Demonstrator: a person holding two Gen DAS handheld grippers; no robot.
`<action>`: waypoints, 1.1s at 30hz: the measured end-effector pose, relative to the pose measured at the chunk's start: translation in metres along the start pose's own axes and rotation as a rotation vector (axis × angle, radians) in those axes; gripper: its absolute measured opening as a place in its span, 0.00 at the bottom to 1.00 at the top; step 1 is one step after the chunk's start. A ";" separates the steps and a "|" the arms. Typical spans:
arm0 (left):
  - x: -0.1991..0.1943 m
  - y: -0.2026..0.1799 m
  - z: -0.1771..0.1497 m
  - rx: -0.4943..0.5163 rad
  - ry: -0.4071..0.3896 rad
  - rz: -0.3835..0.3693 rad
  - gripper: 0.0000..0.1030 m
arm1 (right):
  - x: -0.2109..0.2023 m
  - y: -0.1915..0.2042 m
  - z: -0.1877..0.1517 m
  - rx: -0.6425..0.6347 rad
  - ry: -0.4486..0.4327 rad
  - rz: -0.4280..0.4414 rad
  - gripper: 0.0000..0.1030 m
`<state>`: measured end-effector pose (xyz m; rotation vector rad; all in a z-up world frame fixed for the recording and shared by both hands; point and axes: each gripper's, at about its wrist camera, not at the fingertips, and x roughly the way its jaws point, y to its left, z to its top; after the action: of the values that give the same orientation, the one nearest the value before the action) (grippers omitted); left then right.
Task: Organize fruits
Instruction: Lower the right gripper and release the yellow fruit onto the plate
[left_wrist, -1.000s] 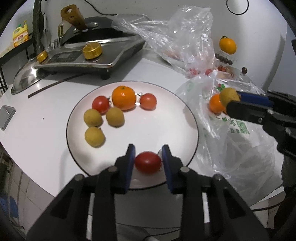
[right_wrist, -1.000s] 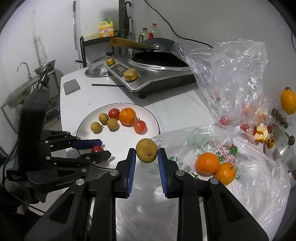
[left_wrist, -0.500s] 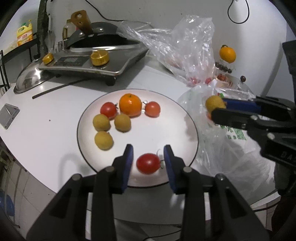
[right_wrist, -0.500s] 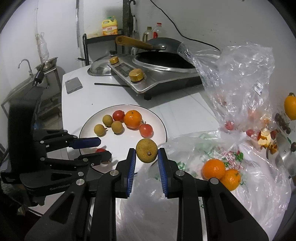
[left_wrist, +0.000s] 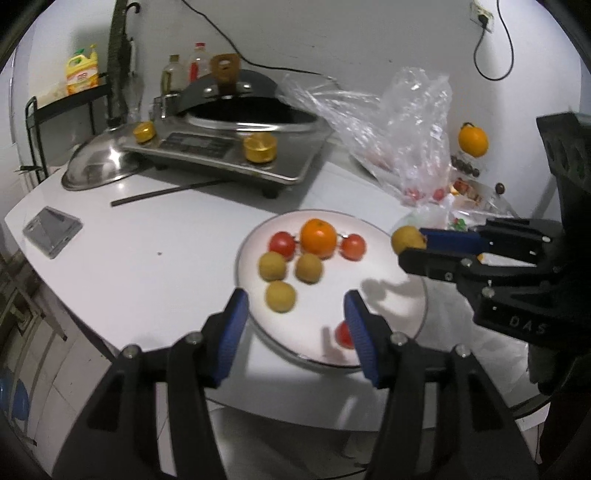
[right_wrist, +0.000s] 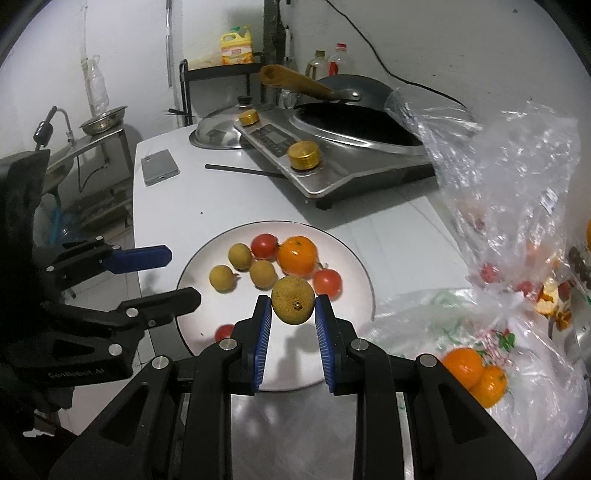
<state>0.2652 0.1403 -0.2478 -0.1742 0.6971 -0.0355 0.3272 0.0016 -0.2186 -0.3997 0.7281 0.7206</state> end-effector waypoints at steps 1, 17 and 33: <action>0.000 0.003 0.000 -0.004 0.000 0.002 0.54 | 0.003 0.002 0.001 -0.003 0.003 0.004 0.26; 0.008 0.041 -0.009 -0.058 0.012 0.019 0.54 | 0.049 0.033 0.011 -0.027 0.071 0.057 0.26; 0.014 0.051 -0.016 -0.075 0.022 -0.004 0.54 | 0.077 0.044 0.001 -0.026 0.147 0.050 0.26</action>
<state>0.2644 0.1867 -0.2770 -0.2479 0.7207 -0.0149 0.3368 0.0674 -0.2778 -0.4632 0.8704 0.7544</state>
